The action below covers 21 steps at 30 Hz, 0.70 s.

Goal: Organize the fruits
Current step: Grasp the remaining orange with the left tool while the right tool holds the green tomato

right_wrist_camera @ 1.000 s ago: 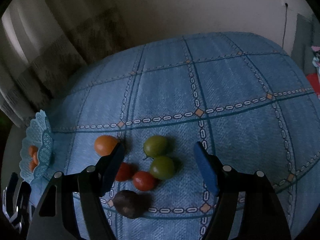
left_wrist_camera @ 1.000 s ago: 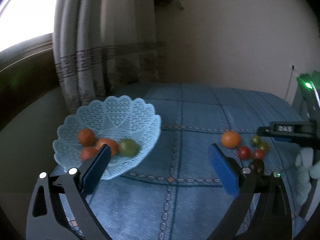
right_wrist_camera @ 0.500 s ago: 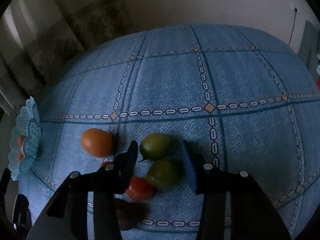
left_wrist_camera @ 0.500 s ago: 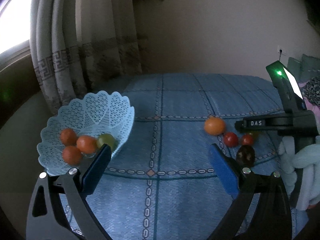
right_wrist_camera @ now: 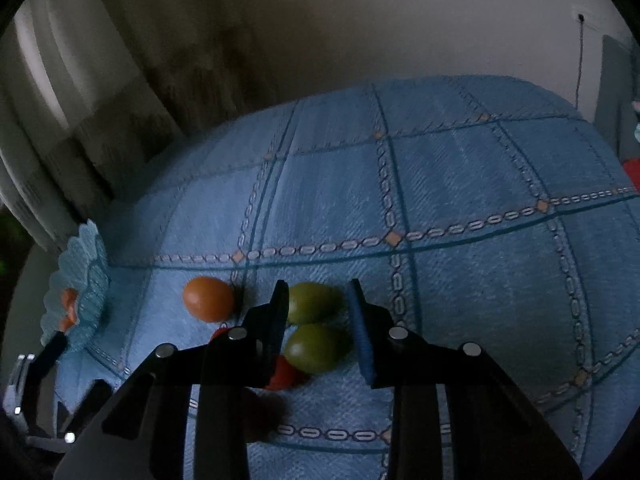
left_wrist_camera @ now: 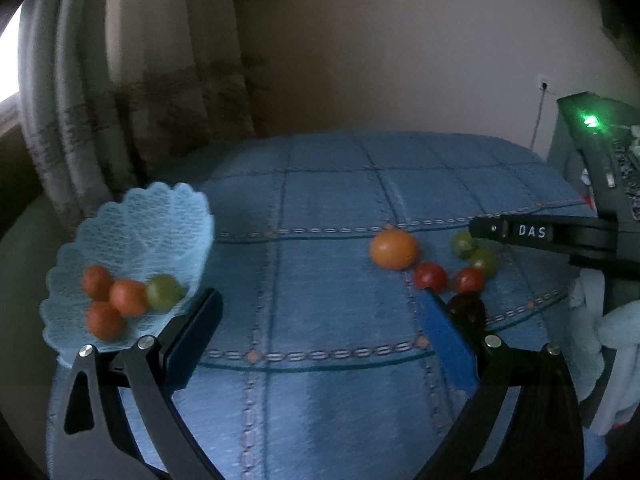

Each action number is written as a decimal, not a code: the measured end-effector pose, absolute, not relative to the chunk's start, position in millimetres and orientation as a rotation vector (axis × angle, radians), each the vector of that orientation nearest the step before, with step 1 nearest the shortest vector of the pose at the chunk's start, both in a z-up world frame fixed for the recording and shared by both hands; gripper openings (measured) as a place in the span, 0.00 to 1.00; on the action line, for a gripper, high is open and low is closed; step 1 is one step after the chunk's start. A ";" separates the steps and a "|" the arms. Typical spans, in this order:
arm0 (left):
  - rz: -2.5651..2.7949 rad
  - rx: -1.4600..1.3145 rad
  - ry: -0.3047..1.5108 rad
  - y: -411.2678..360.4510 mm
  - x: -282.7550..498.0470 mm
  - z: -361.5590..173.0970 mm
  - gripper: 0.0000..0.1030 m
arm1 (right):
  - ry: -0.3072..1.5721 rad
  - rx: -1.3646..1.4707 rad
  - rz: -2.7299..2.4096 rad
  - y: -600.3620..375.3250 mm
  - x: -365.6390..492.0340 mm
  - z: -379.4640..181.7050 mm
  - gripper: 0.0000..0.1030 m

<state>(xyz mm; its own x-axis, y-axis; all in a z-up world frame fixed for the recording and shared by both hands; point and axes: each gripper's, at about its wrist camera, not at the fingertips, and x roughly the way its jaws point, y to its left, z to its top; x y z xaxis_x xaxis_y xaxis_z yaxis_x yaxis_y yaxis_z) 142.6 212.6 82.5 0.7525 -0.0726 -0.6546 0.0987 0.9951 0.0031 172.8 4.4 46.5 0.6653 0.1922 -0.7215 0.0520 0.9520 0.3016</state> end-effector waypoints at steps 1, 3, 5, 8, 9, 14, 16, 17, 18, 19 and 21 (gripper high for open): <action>-0.102 0.032 0.722 210.9 146.2 81.7 0.96 | 0.822 0.315 0.075 4.4 168.3 51.7 0.30; -0.122 0.016 0.747 205.4 156.3 79.4 0.96 | 0.792 0.314 0.062 0.0 164.2 57.0 0.30; -0.140 0.004 0.770 200.3 167.1 76.6 0.96 | 0.774 0.303 0.056 -6.1 163.2 58.3 0.30; -0.155 -0.021 0.800 195.4 182.3 71.7 0.96 | 0.790 0.308 0.080 -9.9 169.6 54.1 0.30; -0.159 -0.029 0.809 193.5 187.5 69.8 0.94 | 0.799 0.316 0.084 -11.5 172.9 50.9 0.30; -0.209 -0.057 0.863 178.0 210.3 60.9 0.82 | 0.838 0.380 0.088 -24.1 176.4 38.6 0.31; -0.222 -0.054 0.872 171.7 216.0 58.4 0.79 | 0.832 0.402 0.082 -29.2 175.1 37.7 0.31; -0.226 -0.051 0.879 168.5 220.5 56.4 0.74 | 0.828 0.412 0.079 -32.5 174.8 38.3 0.31; -0.230 -0.052 0.886 166.6 224.5 54.7 0.69 | 0.825 0.421 0.077 -35.9 174.4 39.0 0.31; -0.235 -0.057 0.894 164.8 227.7 52.8 0.66 | 0.821 0.435 0.070 -40.4 173.9 39.0 0.31; -0.245 -0.086 0.917 164.7 234.7 48.4 0.57 | 0.818 0.458 0.057 -46.7 174.2 37.4 0.31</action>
<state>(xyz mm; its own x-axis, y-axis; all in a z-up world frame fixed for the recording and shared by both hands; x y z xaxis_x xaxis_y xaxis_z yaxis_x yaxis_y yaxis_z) 234.7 164.7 48.4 0.5827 -0.2460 -0.7746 0.1728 0.9688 -0.1777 174.2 -46.7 37.4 0.6876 0.2229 -0.6910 0.1254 0.9010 0.4153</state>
